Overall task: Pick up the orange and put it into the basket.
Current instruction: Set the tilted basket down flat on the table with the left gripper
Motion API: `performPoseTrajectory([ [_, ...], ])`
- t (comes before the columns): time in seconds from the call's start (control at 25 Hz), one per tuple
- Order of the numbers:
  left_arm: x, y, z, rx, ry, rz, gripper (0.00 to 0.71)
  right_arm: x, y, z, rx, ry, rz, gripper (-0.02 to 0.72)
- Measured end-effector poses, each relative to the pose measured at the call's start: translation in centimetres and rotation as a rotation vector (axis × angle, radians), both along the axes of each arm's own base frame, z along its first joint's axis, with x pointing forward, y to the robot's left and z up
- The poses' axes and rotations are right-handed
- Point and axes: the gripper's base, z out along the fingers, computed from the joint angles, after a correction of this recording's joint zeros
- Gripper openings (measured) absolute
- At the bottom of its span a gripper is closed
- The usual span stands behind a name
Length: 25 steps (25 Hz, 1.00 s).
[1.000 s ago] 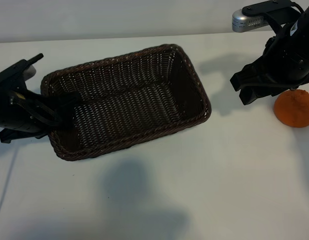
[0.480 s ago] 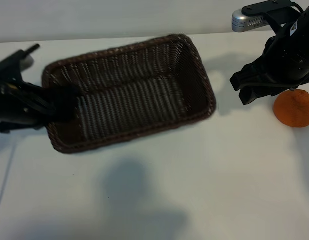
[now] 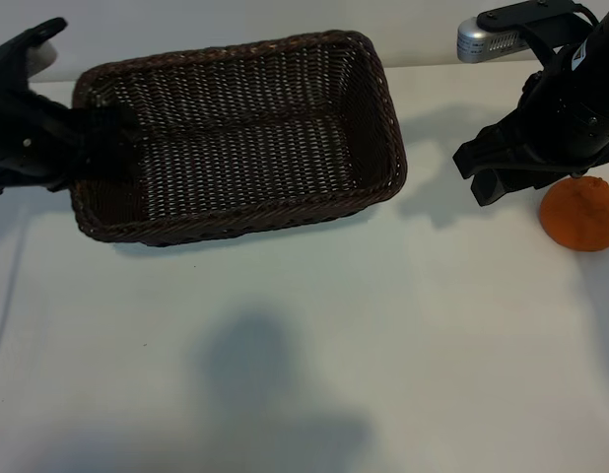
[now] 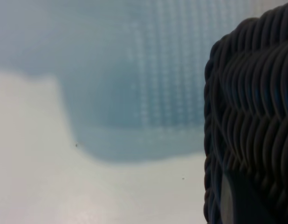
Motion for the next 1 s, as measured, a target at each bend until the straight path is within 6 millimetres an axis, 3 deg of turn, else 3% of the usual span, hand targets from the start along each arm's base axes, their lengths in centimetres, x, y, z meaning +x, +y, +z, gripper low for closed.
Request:
performPoseTrajectory([
  [0.16,1.6,-0.5,-1.1,0.005,0.047,-0.063,0.150,0.0,0.0,0.0,0.000,-0.001,0.000,0.538],
  [0.56,4.6,-4.4,-1.9,0.014,0.048,-0.214,0.150,0.0,0.0,0.0,0.001,-0.003,0.000,0.538],
  [1.0,5.6,-5.6,-3.3,0.028,0.077,-0.258,0.150,0.0,0.0,0.0,0.001,-0.003,0.000,0.538],
])
